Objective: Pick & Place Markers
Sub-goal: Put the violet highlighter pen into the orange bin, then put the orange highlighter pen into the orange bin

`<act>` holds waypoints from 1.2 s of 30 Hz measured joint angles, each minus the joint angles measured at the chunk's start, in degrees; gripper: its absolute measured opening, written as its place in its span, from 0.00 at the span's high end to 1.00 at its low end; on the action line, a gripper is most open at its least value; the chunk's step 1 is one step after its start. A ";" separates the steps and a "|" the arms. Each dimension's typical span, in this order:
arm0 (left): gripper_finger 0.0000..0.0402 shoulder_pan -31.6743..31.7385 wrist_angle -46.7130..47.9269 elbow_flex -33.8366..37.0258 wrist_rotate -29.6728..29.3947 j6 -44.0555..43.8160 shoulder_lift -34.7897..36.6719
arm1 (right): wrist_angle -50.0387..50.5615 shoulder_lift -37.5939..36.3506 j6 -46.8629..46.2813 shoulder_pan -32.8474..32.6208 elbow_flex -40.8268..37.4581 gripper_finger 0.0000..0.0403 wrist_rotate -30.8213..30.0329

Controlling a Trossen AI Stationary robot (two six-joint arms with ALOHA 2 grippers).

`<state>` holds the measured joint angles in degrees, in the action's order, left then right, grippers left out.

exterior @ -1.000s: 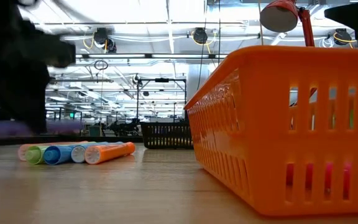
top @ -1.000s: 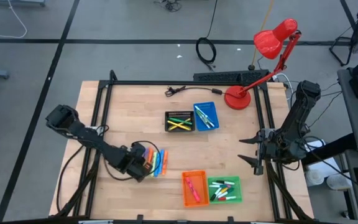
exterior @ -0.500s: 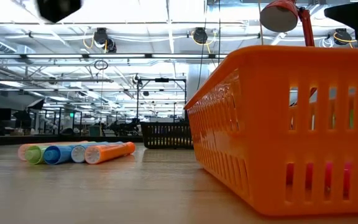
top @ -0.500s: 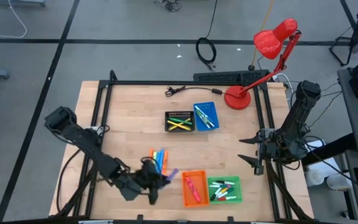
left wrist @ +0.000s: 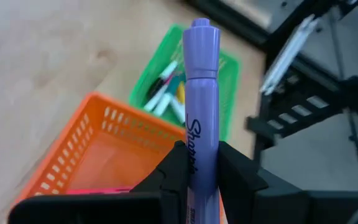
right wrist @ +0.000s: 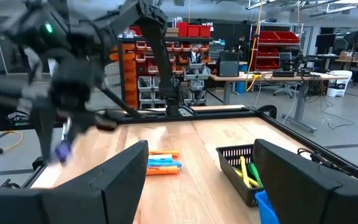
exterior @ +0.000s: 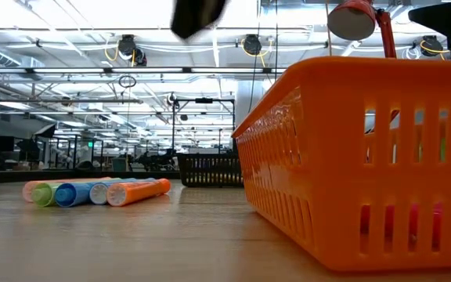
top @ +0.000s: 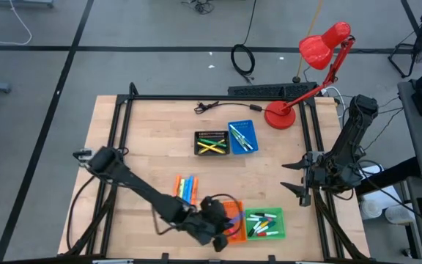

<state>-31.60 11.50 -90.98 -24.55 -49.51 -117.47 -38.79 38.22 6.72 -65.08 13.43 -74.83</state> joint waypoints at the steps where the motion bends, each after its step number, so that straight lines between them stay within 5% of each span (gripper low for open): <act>1: 0.84 0.38 0.21 -0.48 0.79 -0.19 -1.06 | -0.02 -0.02 0.00 0.00 0.02 0.31 0.00; 12: 0.83 -0.10 1.24 -0.56 0.56 -10.28 -6.62 | -0.02 0.00 0.07 0.00 0.02 0.31 -0.06; 22: 0.59 0.63 1.73 -0.54 0.58 -5.97 -6.45 | -0.15 0.00 0.02 0.00 0.02 0.31 -0.08; 29: 0.51 2.21 2.22 -0.52 4.16 -1.38 -3.85 | -0.03 0.00 0.02 0.00 0.02 0.31 -0.07; 36: 0.50 2.04 17.66 -0.56 7.97 -7.45 2.64 | 0.02 -0.02 0.02 0.00 0.02 0.31 -0.09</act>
<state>-29.56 29.16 -91.54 -16.59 -56.96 -114.83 -38.76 38.20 6.74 -65.08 13.45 -74.91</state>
